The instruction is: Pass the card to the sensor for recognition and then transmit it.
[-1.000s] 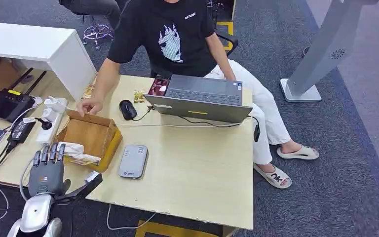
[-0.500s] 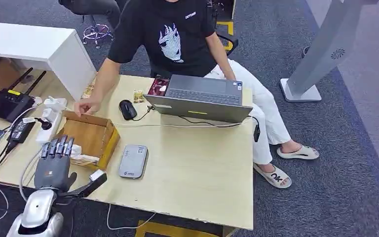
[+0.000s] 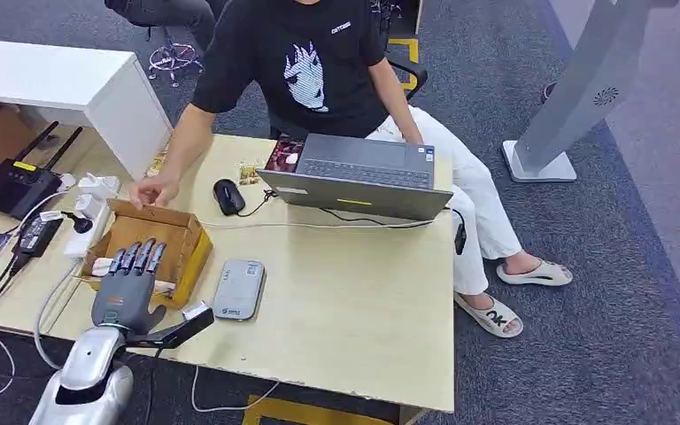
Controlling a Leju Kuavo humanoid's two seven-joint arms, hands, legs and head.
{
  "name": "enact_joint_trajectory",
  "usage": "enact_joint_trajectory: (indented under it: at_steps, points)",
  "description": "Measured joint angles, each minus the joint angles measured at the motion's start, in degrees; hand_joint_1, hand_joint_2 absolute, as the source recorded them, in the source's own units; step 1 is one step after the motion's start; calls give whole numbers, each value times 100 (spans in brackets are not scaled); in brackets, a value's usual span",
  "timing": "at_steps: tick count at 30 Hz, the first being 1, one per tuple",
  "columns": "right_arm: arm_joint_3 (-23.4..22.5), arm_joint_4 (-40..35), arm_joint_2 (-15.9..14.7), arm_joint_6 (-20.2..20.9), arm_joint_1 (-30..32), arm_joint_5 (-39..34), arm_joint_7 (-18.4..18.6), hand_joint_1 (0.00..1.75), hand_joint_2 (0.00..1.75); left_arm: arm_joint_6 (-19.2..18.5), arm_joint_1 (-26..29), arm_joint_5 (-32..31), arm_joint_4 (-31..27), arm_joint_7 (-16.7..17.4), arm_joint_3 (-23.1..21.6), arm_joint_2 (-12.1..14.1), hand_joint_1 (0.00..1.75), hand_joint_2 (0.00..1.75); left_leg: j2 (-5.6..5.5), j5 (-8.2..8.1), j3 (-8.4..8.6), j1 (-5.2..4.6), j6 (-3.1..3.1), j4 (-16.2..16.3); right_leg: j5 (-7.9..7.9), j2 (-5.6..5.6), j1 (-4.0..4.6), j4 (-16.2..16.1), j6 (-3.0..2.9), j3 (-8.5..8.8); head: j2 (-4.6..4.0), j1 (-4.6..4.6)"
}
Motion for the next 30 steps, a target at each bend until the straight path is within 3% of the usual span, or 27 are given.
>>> enact_joint_trajectory:
  at_steps: [5,15,30]
  points:
    - [-11,-2,-2,2,-4,63,2,0,175,-149,-86,85,125,-184,92,-44,0,175,0,0,0,0,0,0,0,0,0,0,0,0,0,0]
    - [-144,-2,-2,9,-21,190,4,0,175,-481,-154,-4,308,-181,114,-59,0,175,0,0,0,-1,0,0,0,0,0,0,0,1,0,0]
    - [-245,-2,-2,7,-26,242,-26,0,175,-509,-153,-4,197,-190,114,-125,0,175,0,0,0,0,0,0,0,0,0,1,0,1,0,2]
